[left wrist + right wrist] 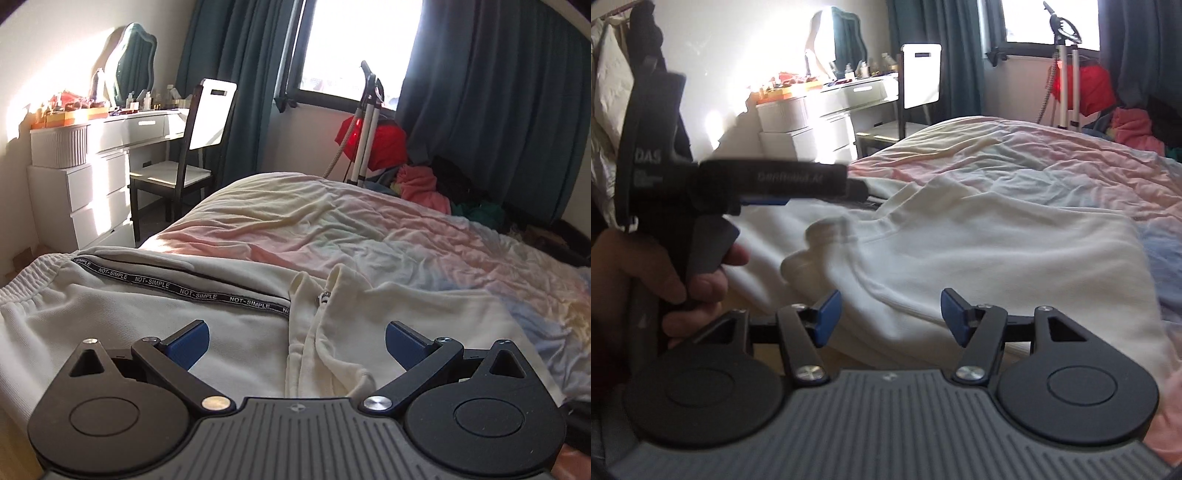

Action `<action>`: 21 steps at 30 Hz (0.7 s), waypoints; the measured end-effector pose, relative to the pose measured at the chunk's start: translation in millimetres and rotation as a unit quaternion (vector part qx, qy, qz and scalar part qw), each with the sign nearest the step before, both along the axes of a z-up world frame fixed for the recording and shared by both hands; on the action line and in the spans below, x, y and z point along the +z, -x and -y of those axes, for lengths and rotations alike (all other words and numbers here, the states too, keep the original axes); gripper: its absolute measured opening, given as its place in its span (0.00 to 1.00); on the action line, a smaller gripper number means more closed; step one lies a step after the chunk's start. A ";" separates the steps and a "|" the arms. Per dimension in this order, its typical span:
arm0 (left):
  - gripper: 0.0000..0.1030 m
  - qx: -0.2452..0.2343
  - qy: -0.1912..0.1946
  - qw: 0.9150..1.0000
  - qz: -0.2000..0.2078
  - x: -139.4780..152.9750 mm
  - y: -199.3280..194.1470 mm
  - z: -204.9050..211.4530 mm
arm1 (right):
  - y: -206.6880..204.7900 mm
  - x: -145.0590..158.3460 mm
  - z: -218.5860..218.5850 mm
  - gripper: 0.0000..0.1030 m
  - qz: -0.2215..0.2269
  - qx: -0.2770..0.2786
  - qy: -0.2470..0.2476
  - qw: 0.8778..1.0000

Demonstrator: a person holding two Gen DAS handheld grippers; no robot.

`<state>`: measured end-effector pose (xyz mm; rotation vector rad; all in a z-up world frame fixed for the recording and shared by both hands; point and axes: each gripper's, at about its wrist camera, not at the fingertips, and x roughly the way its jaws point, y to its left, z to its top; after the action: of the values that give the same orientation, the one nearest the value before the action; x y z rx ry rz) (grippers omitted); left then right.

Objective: Fold clothes
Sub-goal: 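Grasp the waistband near the drawstring with the left tool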

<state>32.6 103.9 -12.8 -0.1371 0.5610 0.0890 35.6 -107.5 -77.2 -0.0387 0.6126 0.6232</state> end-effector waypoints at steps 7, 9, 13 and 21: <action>0.98 0.005 -0.075 0.996 -0.037 -17.8 1.2 22.4 | -28.4 -2.7 71.3 0.61 0.015 -0.165 -0.009 0.986; 0.98 0.011 -0.092 0.994 -0.056 -25.6 -0.2 25.1 | -38.0 -10.9 82.4 0.61 0.005 -0.201 -0.014 0.979; 0.97 0.021 -0.107 0.990 -0.089 -39.8 -6.9 24.9 | -56.5 -44.4 80.0 0.60 -0.057 -0.215 0.025 0.975; 0.96 0.008 -0.054 0.998 -0.033 -4.8 -1.2 9.9 | -47.2 -42.0 77.1 0.60 -0.067 -0.233 0.024 0.970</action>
<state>33.8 94.0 -17.6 -0.0335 0.6194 0.1385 82.7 -184.6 -119.2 0.1012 0.7380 0.1552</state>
